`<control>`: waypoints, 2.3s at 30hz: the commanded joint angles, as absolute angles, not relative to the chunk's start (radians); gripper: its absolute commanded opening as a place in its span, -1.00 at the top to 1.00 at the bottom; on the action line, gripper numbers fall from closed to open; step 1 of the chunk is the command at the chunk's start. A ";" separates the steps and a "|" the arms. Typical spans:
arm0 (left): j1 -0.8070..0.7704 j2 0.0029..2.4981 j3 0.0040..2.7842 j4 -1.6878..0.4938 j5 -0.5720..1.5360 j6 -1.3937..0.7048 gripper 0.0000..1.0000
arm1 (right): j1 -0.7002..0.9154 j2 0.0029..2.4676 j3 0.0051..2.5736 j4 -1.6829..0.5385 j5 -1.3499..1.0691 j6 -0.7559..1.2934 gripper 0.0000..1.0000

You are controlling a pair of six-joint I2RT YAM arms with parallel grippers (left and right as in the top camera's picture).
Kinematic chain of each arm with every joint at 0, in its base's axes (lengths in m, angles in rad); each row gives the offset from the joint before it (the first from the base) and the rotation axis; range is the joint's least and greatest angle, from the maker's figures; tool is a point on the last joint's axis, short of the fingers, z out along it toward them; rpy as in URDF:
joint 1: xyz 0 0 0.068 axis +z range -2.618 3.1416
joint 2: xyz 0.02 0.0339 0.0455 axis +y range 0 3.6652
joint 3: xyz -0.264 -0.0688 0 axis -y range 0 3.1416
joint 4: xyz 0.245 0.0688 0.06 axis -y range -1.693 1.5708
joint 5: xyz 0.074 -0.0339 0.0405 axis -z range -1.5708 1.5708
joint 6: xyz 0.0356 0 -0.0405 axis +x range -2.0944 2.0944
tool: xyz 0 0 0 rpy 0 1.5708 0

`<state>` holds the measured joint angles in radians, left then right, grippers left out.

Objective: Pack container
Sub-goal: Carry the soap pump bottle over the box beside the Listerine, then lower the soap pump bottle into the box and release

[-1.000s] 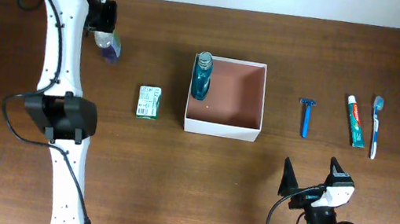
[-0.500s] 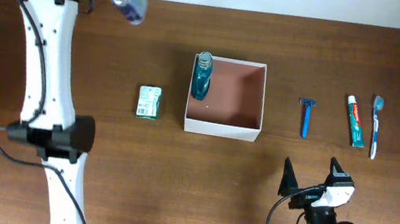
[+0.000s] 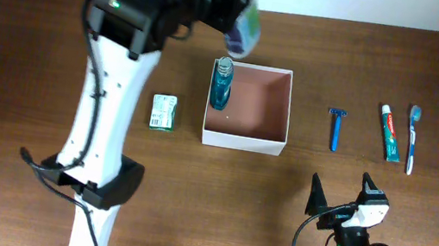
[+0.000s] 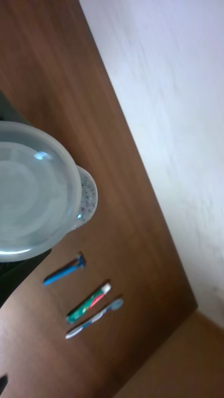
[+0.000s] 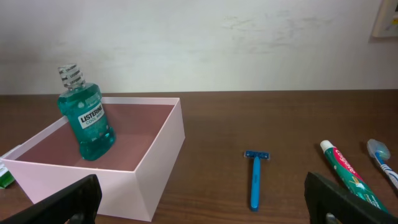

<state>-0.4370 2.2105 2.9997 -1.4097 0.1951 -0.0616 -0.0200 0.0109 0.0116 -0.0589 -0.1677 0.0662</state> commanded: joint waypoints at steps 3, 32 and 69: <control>-0.533 2.213 3.023 -1.391 0.089 -0.087 0.99 | -0.028 0.004 0.006 -0.063 -0.180 0.060 -0.97; -0.590 2.508 3.010 -1.452 -0.106 -0.246 0.98 | -0.028 0.004 0.006 -0.063 -0.180 0.060 -0.97; -0.579 2.607 2.944 -1.489 -0.158 -0.276 0.87 | -0.028 0.004 0.006 -0.063 -0.180 0.060 -0.97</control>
